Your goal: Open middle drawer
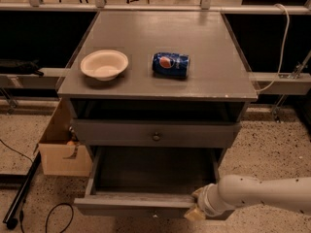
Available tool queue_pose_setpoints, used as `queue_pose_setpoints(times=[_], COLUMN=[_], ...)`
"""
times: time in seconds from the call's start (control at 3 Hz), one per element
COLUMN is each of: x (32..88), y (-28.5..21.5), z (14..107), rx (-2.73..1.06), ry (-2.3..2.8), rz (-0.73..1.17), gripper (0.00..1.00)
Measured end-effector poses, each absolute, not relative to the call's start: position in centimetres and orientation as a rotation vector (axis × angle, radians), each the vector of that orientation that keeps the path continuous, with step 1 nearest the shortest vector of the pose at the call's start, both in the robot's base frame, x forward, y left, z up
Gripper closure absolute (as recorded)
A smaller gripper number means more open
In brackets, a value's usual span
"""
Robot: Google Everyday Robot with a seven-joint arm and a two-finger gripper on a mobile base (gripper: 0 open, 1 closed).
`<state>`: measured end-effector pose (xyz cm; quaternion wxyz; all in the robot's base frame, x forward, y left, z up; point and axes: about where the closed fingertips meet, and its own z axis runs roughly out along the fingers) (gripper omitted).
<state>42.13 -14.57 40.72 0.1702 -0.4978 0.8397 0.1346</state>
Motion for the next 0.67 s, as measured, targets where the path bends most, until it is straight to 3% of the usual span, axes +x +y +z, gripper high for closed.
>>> queue_pose_setpoints(times=[0.33,0.67], x=[42.12,42.12], y=[-14.57,-14.57], z=[40.72,40.72], rx=[-1.414,-1.414], ry=[2.386,2.386], rz=[0.382,0.382], gripper=[0.0,0.0])
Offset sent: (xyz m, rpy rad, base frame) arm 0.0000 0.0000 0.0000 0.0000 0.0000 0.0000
